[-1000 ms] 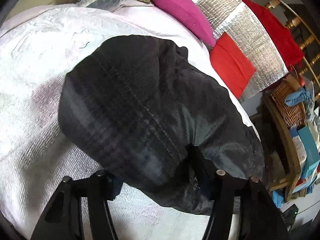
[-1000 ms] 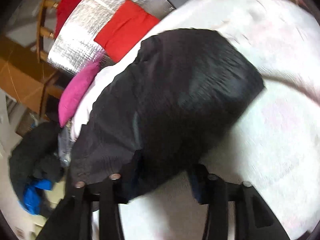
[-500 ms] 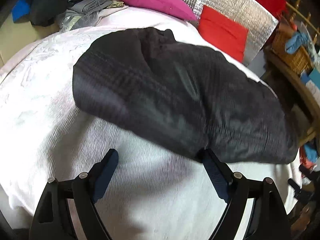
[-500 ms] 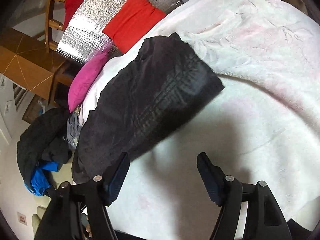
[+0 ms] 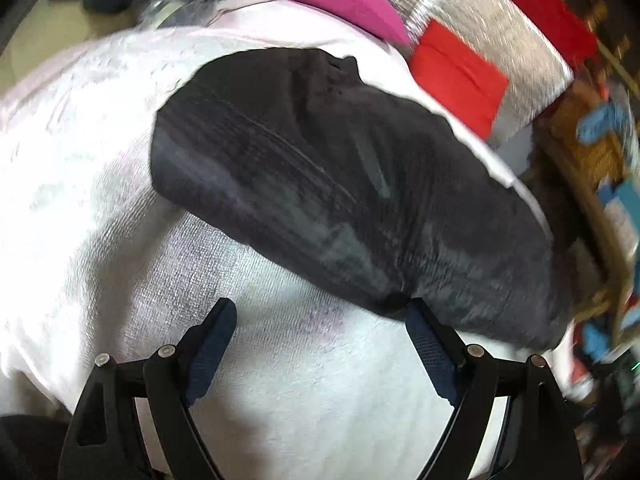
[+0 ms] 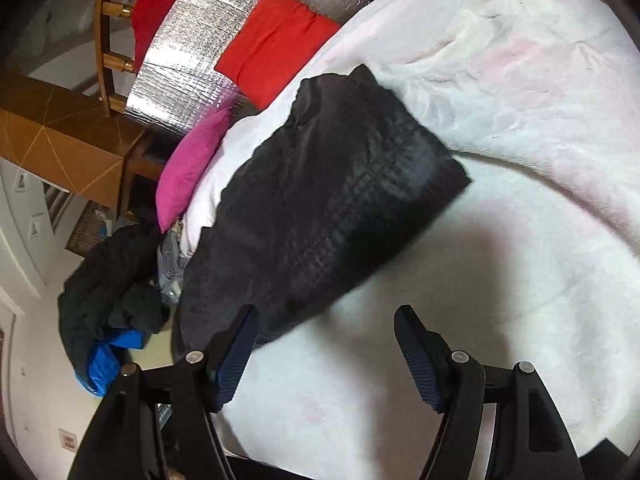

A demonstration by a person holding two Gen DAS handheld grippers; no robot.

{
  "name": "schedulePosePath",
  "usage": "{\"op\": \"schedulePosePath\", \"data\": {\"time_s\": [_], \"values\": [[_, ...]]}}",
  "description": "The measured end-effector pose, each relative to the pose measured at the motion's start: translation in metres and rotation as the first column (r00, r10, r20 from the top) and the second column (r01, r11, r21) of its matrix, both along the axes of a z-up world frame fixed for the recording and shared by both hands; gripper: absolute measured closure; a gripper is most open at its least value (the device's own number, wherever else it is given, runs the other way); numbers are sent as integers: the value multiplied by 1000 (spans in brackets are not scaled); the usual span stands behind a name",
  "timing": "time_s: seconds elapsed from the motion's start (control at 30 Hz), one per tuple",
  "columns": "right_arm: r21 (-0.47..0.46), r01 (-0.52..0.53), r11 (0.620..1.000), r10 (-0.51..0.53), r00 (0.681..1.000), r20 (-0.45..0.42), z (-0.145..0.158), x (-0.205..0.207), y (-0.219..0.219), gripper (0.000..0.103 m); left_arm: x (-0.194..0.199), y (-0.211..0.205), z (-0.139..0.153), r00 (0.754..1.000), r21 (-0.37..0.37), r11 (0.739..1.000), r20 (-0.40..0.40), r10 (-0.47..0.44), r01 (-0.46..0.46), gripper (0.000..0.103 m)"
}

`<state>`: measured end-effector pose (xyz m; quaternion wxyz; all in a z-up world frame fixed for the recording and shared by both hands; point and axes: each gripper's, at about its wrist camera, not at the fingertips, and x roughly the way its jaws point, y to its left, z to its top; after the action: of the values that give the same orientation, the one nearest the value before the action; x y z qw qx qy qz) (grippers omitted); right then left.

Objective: Fold large clothes

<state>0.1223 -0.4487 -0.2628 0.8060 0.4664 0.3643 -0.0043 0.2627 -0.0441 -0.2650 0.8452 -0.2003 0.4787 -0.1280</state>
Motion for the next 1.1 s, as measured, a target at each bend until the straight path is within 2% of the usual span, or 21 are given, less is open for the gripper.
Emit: {"op": "schedulePosePath", "data": {"time_s": [0.07, 0.17, 0.33, 0.43, 0.47, 0.6, 0.67, 0.8, 0.83, 0.87, 0.9, 0.93, 0.97, 1.03, 1.1], "values": [[35, 13, 999, -13, 1000, 4, -2, 5, 0, 23, 3, 13, -2, 999, -30, 999, -27, 28, -28, 17], [117, 47, 992, -46, 999, -8, -11, 15, 1, 23, 6, 35, -4, 997, -87, 994, -54, 64, -68, 17], [169, 152, 974, -149, 988, -28, -23, 22, 0, 23, 16, 75, -3, 989, -113, 983, -55, 137, -142, 16], [209, 228, 951, -225, 974, -38, -32, 23, -4, 23, 25, 91, -13, 985, -194, 967, -88, 148, -163, 16], [209, 248, 946, -248, 968, -30, -32, 23, -4, 23, 28, 95, -16, 983, -224, 959, -103, 152, -172, 15], [134, 322, 937, -327, 945, 19, -27, 27, -6, 23, 41, 93, -14, 983, -253, 952, -108, 149, -172, 13], [159, 350, 923, -357, 934, 20, -30, 30, -12, 23, 48, 98, -16, 977, -291, 935, -124, 171, -200, 13], [275, 381, 883, -399, 917, 11, -35, 35, -33, 23, 63, 110, -20, 964, -362, 897, -165, 207, -255, 14], [294, 376, 879, -394, 919, 2, -36, 38, -38, 23, 63, 111, -19, 965, -361, 897, -162, 208, -254, 14], [298, 370, 880, -385, 923, -9, -35, 40, -42, 25, 66, 108, -17, 967, -352, 903, -148, 205, -245, 22], [294, 363, 884, -374, 927, -18, -33, 42, -45, 26, 67, 103, -12, 974, -336, 915, -117, 193, -221, 44], [278, 354, 893, -361, 932, -25, -29, 46, -46, 31, 68, 95, -8, 977, -317, 925, -101, 186, -208, 50], [249, 345, 905, -350, 936, -27, -23, 49, -47, 43, 68, 92, -2, 981, -294, 936, -71, 179, -192, 57], [137, 316, 939, -316, 949, -24, -4, 57, -46, 59, 66, 86, 10, 985, -285, 944, -16, 171, -169, 64], [38, 282, 959, -282, 959, -13, 15, 64, -43, 62, 62, 81, 16, 985, -281, 947, 27, 168, -154, 67]]}}
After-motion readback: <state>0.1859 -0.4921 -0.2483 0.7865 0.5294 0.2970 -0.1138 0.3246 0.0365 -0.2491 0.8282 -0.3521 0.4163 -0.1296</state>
